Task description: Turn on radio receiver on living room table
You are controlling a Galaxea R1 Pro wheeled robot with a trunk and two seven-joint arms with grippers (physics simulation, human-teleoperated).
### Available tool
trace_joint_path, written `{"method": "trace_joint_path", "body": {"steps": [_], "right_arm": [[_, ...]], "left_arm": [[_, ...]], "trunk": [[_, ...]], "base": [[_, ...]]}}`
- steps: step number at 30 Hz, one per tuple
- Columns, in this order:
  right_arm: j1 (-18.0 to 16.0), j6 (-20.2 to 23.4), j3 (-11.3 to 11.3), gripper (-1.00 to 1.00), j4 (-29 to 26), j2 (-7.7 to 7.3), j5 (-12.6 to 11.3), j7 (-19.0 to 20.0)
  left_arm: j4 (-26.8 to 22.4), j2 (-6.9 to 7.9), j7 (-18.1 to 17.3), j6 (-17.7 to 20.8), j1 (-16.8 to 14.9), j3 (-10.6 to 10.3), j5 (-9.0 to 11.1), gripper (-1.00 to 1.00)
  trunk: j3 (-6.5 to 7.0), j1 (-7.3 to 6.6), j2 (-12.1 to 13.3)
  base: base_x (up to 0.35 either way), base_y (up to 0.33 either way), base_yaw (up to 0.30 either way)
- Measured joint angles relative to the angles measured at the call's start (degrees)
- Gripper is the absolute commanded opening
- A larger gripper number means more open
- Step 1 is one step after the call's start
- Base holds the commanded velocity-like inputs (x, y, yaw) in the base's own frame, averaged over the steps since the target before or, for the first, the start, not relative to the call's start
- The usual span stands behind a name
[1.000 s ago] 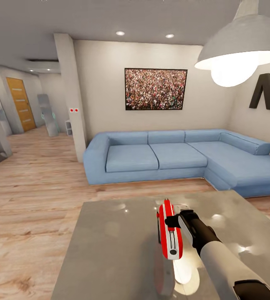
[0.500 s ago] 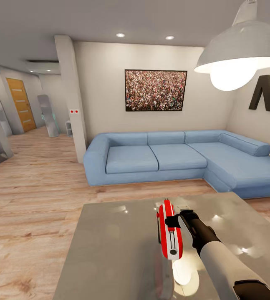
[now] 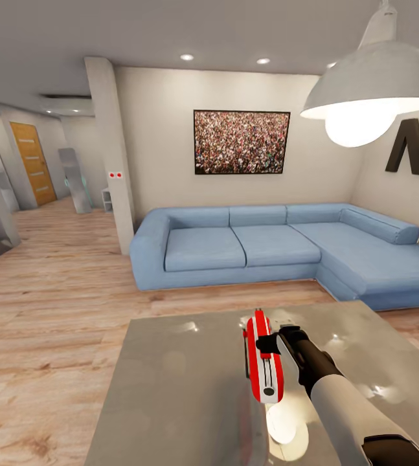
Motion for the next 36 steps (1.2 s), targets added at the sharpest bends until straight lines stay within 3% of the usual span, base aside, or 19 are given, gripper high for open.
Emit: {"method": "trace_joint_path", "body": {"steps": [15,36], "right_arm": [[0.0,-0.03,0.01,-1.0,0.0,0.0,0.0,0.02],[-0.01,-1.11,0.09,-1.0,-0.02,0.0,0.97,-0.72]], "left_arm": [[0.0,0.0,0.0,0.0,0.02,0.01,0.0,1.0],[-0.01,0.0,0.01,0.0,0.02,0.05,0.0,1.0]], "trunk": [[2.69,-3.29,6.02],[2.7,-3.3,6.03]], "base": [[0.0,0.0,0.0],[0.0,0.0,0.0]]}}
